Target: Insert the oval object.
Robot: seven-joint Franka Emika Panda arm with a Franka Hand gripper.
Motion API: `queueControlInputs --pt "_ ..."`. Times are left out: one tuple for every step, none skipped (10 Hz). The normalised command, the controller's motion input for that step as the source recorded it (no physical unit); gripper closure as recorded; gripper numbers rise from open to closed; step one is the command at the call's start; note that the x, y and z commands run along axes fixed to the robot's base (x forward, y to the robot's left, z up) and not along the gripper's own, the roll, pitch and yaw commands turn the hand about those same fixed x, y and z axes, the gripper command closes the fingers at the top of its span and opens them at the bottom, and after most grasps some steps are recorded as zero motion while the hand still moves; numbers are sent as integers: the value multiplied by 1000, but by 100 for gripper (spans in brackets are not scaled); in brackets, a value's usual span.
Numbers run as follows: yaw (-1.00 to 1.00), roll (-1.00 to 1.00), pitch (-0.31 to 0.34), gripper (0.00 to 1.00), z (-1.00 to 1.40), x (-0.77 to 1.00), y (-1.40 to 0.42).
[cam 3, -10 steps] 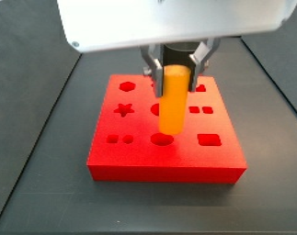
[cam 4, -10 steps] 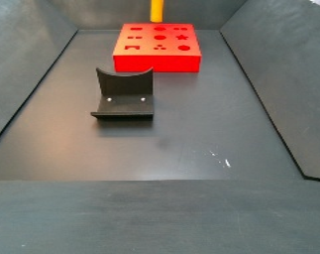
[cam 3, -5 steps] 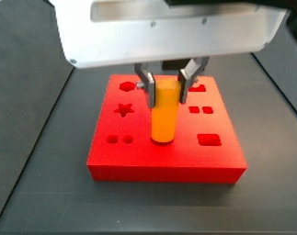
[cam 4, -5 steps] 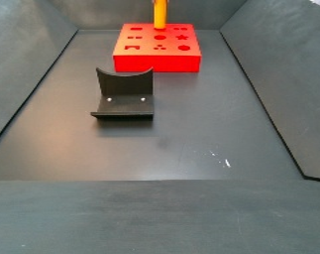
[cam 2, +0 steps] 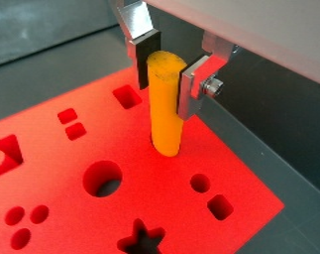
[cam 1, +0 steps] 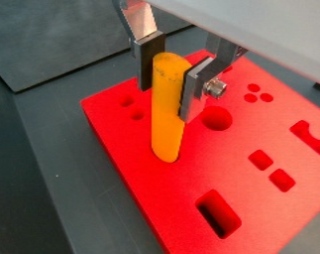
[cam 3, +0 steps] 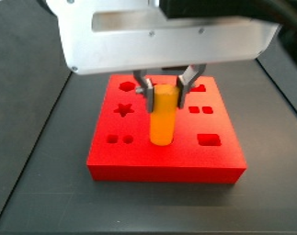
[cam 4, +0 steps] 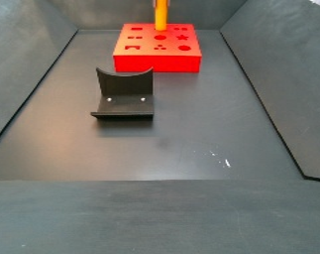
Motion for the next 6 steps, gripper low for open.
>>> queueControlInputs --pt "0 21 0 100 -34 -120 -14" --pt "-6 71 0 100 -83 0 -83" --pt "-9 76 0 100 -209 320 -134" --pt "-43 93 0 100 -380 423 -117" --pt "-43 123 0 100 -537 431 -69" --pt "0 107 0 100 -546 543 0"
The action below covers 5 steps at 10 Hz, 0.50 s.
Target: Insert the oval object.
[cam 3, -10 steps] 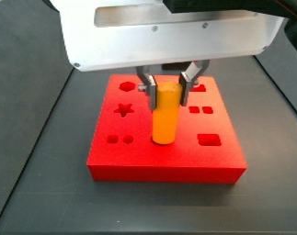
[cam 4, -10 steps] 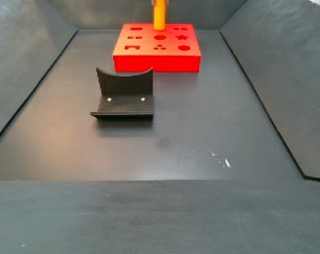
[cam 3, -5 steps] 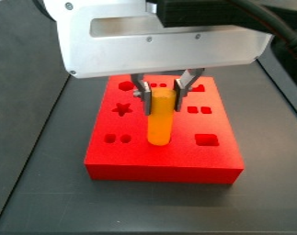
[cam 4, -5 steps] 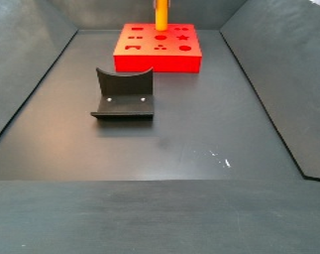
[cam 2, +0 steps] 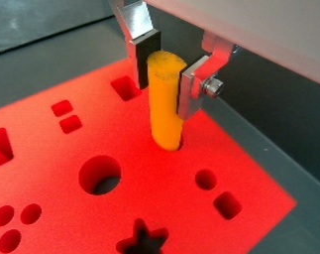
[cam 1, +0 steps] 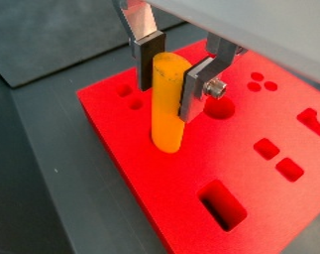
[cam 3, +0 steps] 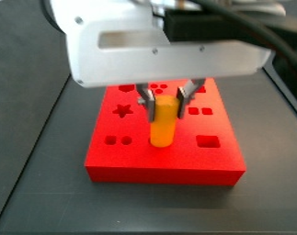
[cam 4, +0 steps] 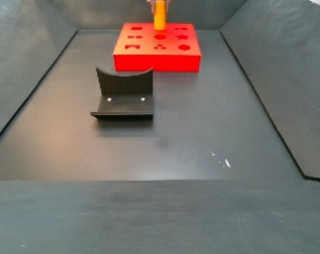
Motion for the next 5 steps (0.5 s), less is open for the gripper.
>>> queueControlInputs --pt "-3 111 0 100 -443 311 0" --pt "-69 106 19 100 -351 -100 0" --pt "-126 34 0 100 -423 -346 34" --pt "-134 0 0 100 -449 -323 0" --pt "-117 33 0 100 -246 -237 0"
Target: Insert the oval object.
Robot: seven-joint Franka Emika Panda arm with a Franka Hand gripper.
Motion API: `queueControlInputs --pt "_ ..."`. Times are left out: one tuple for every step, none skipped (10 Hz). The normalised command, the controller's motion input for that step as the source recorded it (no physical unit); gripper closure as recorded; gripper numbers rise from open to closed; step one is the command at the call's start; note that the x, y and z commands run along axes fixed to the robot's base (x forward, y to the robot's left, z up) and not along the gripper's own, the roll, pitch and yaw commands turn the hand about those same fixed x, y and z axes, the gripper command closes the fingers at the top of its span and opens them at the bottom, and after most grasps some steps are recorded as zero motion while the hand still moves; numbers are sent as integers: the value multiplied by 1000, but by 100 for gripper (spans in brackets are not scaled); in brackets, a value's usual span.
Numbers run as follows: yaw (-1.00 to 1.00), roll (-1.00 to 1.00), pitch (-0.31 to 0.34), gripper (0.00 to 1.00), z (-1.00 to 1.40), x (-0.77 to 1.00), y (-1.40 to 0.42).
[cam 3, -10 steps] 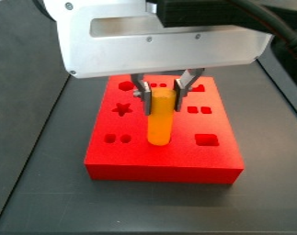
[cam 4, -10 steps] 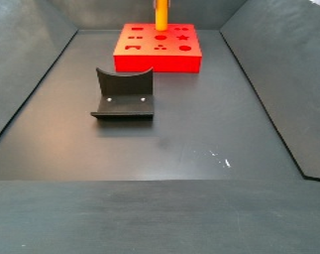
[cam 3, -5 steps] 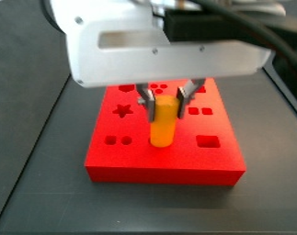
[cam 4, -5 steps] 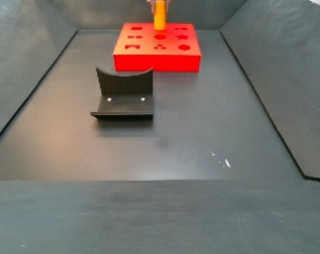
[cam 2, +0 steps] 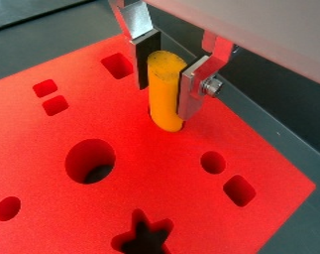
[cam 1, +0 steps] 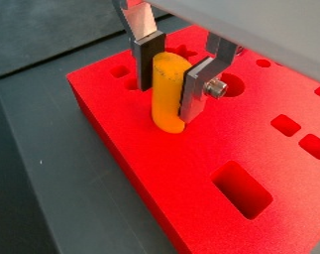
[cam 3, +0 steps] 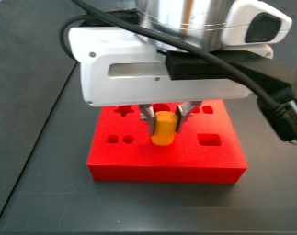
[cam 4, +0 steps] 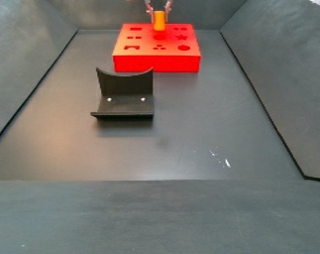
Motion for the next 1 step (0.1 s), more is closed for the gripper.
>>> queueControlInputs --pt "0 0 0 100 0 0 0"
